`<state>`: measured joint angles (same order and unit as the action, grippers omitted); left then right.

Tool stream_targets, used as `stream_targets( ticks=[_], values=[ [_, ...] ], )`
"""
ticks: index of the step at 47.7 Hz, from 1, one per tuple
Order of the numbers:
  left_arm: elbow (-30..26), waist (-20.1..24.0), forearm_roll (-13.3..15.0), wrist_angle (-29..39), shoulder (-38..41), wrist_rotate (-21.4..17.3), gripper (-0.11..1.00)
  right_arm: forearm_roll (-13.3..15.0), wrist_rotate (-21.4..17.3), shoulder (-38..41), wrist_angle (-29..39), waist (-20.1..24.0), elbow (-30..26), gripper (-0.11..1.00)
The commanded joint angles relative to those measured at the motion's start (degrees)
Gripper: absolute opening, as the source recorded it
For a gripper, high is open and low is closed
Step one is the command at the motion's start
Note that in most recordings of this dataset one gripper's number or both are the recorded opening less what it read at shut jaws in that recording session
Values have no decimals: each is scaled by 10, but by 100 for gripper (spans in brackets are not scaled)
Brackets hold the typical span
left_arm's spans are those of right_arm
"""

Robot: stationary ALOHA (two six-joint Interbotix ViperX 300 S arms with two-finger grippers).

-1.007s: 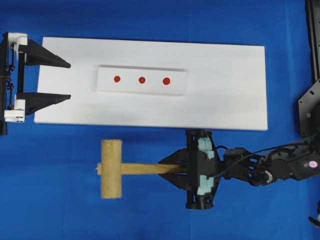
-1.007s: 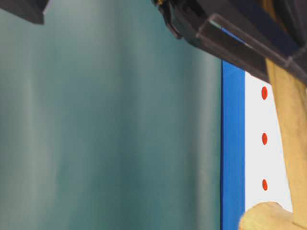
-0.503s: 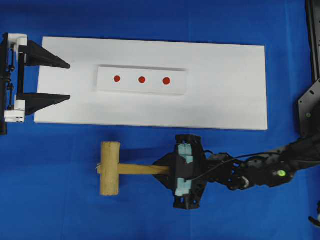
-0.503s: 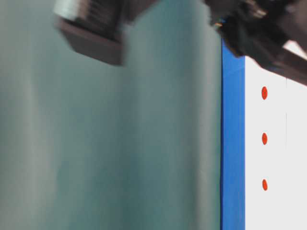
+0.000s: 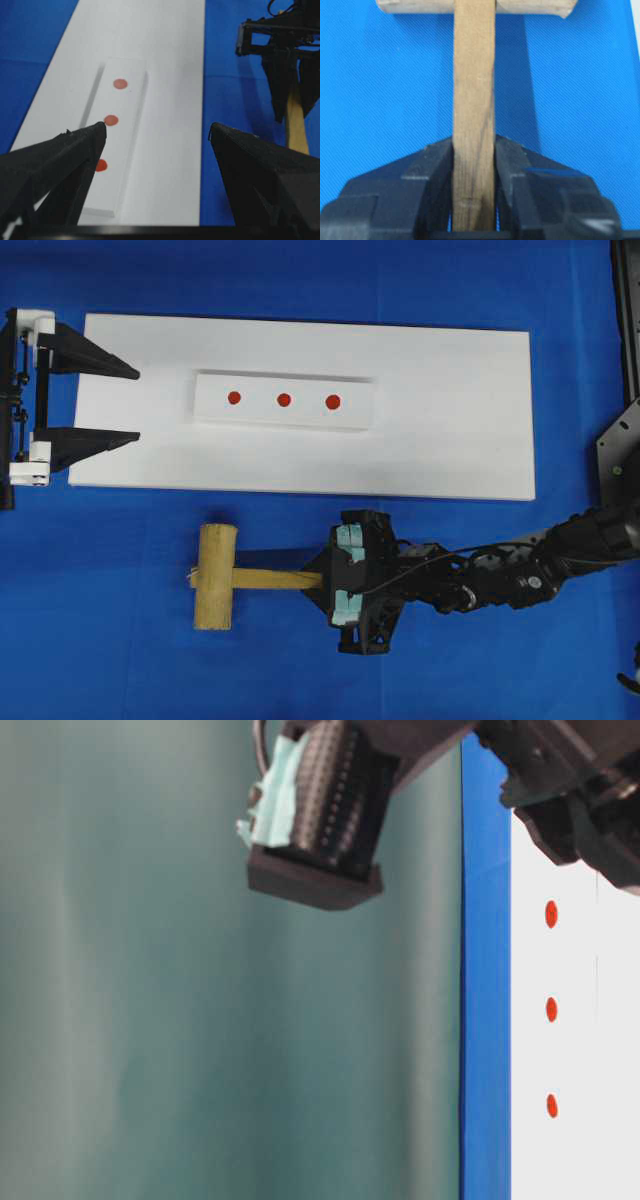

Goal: Hit the mark with a hammer.
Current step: 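Lower the mallet onto the blue cloth and open the right gripper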

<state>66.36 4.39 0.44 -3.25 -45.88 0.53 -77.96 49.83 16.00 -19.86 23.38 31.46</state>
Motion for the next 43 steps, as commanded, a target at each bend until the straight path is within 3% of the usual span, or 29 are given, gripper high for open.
stream_targets(
  ticks=[1, 9, 37, 40, 43],
  values=[
    [-5, 0, 0, -5, 2, 0, 82, 8, 3, -9, 10, -5, -10, 9],
    [-5, 0, 0, -5, 1, 0, 82, 18, 3, -8, 28, -11, -8, 9],
    [-4, 0, 0, -5, 1, 1, 82, 10, -3, 10, 37, -15, -9, 10],
    [-4, 0, 0, -5, 1, 1, 82, 10, -3, 11, 37, -15, -9, 19],
    [-3, 0, 0, -5, 1, 1, 82, 10, -3, 11, 35, -15, -8, 35]
  ],
)
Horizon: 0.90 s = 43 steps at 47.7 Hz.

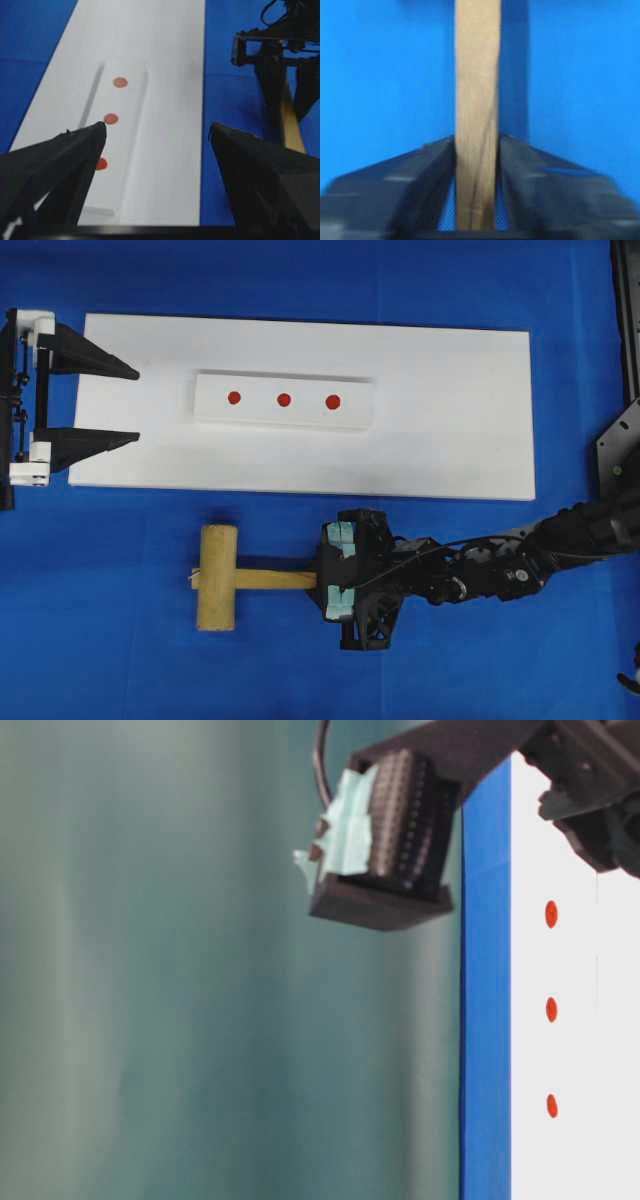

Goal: Hit the mark with a hammer.
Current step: 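Lower the mallet onto the blue cloth and open the right gripper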

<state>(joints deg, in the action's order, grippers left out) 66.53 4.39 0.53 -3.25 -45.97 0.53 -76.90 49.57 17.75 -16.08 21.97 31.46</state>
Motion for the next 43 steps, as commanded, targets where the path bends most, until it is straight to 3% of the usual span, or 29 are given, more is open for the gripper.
stream_targets(
  ticks=[1, 7, 9, 16, 43],
  values=[
    [-4, 0, -1, -5, 2, 1, 82, -1, 0, -8, -2, -1, -8, 43],
    [-4, 0, -1, -5, 2, 2, 82, -1, 0, -8, -4, -1, -9, 79],
    [-4, 0, -1, -5, 2, 2, 82, -1, 0, -7, -4, -1, -8, 85],
    [-4, 0, -1, -5, 2, 1, 82, 0, 4, -11, -5, -1, -10, 75],
    [-4, 0, 0, -2, 2, 3, 82, 3, 41, -156, -2, -2, 30, 76]
  ],
)
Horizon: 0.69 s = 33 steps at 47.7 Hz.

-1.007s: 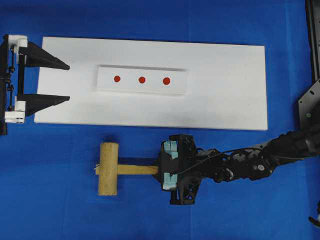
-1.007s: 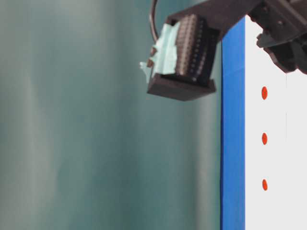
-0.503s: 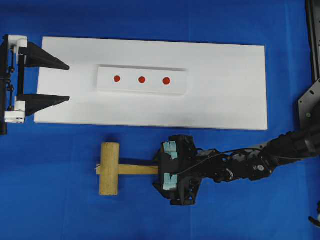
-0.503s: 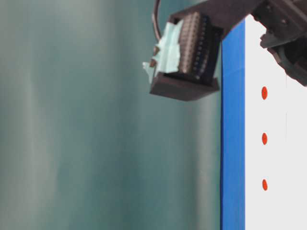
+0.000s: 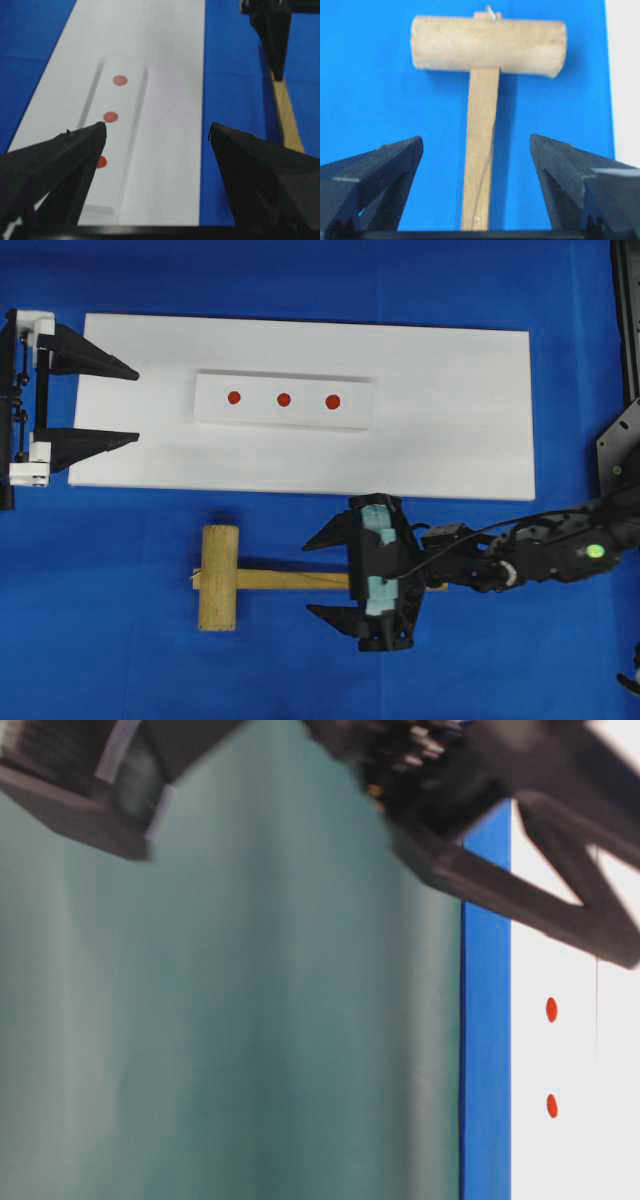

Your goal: Hit the mark with a hammer.

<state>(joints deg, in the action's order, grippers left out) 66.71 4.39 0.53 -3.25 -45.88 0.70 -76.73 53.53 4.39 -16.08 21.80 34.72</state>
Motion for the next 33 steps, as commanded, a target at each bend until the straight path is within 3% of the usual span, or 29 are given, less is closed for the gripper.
stream_targets(
  ticks=[1, 10, 26, 33],
  values=[
    [-5, 0, 1, -2, 1, 1, 82, 1, 2, -23, -2, -1, -2, 76],
    [-6, 0, 1, -3, 2, 1, 82, 2, 9, -34, 1, -33, 5, 76],
    [-5, 0, 0, -2, 1, -4, 82, 4, 89, -121, 56, -163, 55, 76],
    [-6, 0, 0, -2, 1, -4, 82, 3, 107, -163, 76, -197, 76, 76]
  ],
)
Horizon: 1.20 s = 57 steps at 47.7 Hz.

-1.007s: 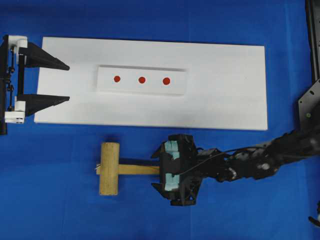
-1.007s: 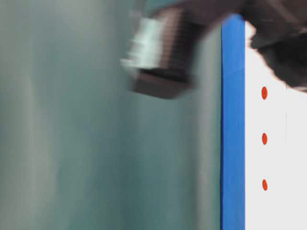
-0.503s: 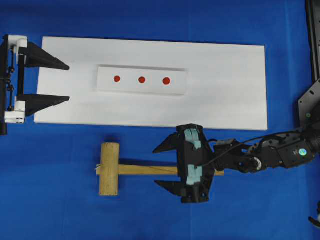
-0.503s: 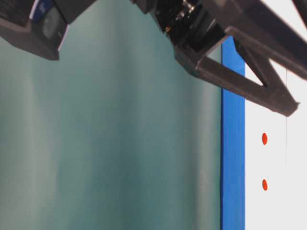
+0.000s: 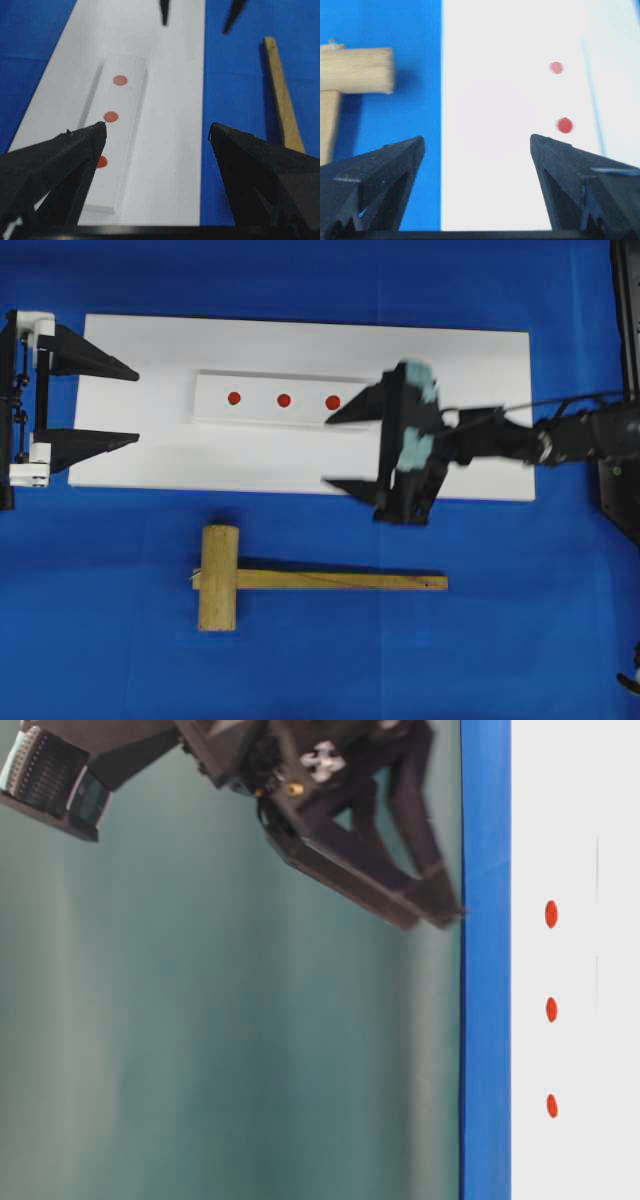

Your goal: Hit the mark with a hammer.

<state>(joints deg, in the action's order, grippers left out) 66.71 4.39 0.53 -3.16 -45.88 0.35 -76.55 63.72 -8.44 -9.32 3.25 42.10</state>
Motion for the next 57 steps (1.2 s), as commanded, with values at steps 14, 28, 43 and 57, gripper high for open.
stream_targets(
  ticks=[14, 28, 43, 57],
  values=[
    [-6, -11, 0, -4, 0, -2, 82, 2, 11, -151, 12, -15, 70, 76],
    [-1, -19, 0, -5, -37, -4, 82, 2, 15, -301, 13, -15, 165, 76],
    [12, -37, -3, -4, -89, -10, 82, 2, 21, -434, 13, -15, 274, 75],
    [35, -59, -3, -3, -107, -52, 82, -2, 20, -507, -11, -15, 357, 75]
  ],
)
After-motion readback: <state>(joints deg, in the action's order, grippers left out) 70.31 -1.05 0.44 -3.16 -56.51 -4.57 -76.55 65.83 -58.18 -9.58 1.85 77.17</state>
